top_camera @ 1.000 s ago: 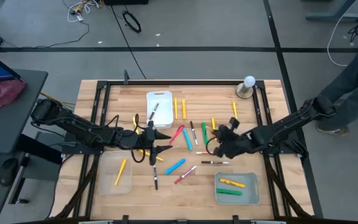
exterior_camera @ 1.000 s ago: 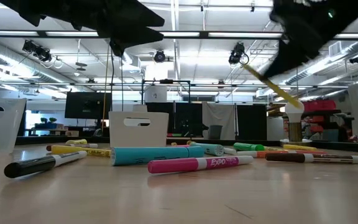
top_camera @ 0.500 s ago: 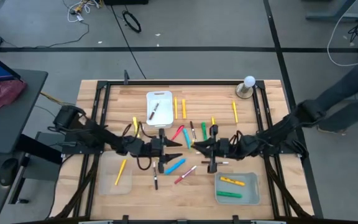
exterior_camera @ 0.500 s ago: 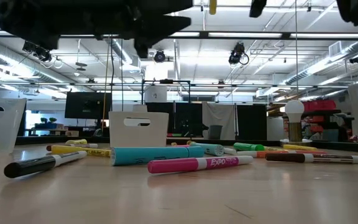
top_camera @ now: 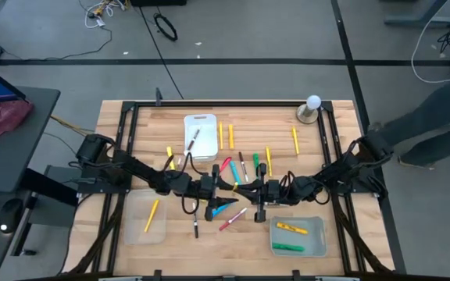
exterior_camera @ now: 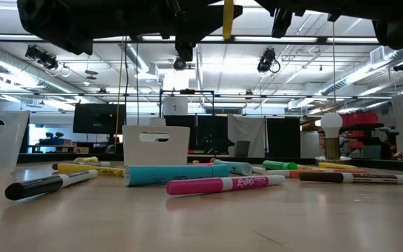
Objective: Pick & Place Markers
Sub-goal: Put the yellow pen into the transparent bin
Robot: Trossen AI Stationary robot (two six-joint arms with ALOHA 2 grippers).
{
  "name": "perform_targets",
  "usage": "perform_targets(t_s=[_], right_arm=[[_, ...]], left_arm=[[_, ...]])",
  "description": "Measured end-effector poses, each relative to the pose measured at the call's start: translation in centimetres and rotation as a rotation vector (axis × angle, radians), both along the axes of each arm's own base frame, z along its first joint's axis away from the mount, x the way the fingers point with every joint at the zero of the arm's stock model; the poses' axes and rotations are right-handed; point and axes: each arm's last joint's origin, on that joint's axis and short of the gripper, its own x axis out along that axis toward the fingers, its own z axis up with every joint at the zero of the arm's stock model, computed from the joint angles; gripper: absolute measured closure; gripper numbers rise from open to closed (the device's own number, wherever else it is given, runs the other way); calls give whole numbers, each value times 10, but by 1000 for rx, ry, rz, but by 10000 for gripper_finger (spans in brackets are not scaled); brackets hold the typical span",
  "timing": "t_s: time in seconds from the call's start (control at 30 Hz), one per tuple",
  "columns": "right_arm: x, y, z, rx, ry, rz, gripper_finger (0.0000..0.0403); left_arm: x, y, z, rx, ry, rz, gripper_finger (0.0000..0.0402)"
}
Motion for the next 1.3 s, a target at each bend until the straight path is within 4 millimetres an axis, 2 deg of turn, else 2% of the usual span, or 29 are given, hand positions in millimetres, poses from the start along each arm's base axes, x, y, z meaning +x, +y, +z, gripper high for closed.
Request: perform_targets(t_s=[0.2, 0.4, 0.53, 0.7, 0.83, 1.0, 1.17, 1.3], right_arm=[[0, 0, -1, 2, 9, -2, 357], [-4, 4, 5, -8, -13, 5, 303], [-6, 8, 6, -37, -17, 12, 282], [-4, 8, 1, -37, 27, 19, 274], [-3, 8, -3, -29, 64, 24, 277], [-3, 9, -4, -27, 76, 26, 286], [-2, 7, -4, -35, 79, 18, 292], [-1, 5, -5, -24, 92, 14, 294]], left_arm=[[0, 0, -2, 7, 17, 1, 349], [-9, -11, 6, 59, 87, 12, 349], [-32, -21, 24, 147, 222, 129, 349], [-81, -37, 47, 151, 367, 245, 349], [-127, -47, 55, -15, 488, 268, 349], [-176, -56, 48, -403, 750, 194, 349], [-206, -65, 30, -785, 1132, 284, 349], [-218, -69, 18, -897, 1361, 420, 346]])
